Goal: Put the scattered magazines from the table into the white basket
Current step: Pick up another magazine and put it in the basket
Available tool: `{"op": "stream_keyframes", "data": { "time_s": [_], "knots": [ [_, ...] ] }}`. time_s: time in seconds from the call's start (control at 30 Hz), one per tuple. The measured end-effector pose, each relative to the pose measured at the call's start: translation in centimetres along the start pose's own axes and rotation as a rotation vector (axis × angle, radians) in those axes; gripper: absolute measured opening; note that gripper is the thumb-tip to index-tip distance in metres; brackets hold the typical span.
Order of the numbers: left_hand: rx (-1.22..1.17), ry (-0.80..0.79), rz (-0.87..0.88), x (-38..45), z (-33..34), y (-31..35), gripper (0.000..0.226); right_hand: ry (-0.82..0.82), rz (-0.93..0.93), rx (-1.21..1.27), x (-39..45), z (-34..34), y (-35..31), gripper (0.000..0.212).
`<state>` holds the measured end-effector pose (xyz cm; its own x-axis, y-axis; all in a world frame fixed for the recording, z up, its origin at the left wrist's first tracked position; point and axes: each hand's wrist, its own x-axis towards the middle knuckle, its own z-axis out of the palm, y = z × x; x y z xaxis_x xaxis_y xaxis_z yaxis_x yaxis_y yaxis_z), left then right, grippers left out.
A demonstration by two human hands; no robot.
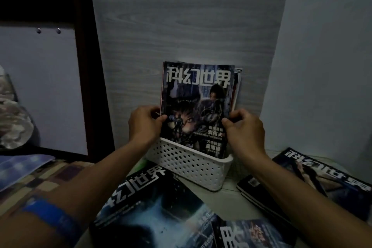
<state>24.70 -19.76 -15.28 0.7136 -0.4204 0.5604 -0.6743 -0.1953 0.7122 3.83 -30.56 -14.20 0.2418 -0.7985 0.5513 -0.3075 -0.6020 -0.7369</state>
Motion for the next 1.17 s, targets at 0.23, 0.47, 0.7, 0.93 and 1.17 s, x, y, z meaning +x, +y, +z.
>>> {"op": "stream_keyframes", "data": {
  "time_s": [0.23, 0.47, 0.7, 0.93, 1.17],
  "knots": [
    [-0.012, 0.017, -0.123, -0.7, 0.1, -0.1, 0.028, 0.034, 0.074, 0.010, -1.2, 0.7, 0.4, 0.025],
    [-0.290, -0.192, -0.060, -5.9, -4.0, 1.1, 0.017, -0.059, -0.100, 0.052, -5.7, -3.9, -2.8, 0.011],
    [-0.347, -0.071, -0.327, -17.8, -11.2, -2.5, 0.039, -0.756, -0.216, -0.278, -14.3, -5.9, -4.7, 0.020],
    [-0.718, -0.168, -0.702, -21.7, -13.9, -0.9, 0.049, -0.798, -0.078, -0.659, -17.7, -4.5, -5.0, 0.050],
    [-0.843, -0.270, -0.955, -20.6, -17.6, -0.2, 0.037, -0.796, -0.093, -0.479, -19.6, -5.7, -5.5, 0.053]
  ]
}}
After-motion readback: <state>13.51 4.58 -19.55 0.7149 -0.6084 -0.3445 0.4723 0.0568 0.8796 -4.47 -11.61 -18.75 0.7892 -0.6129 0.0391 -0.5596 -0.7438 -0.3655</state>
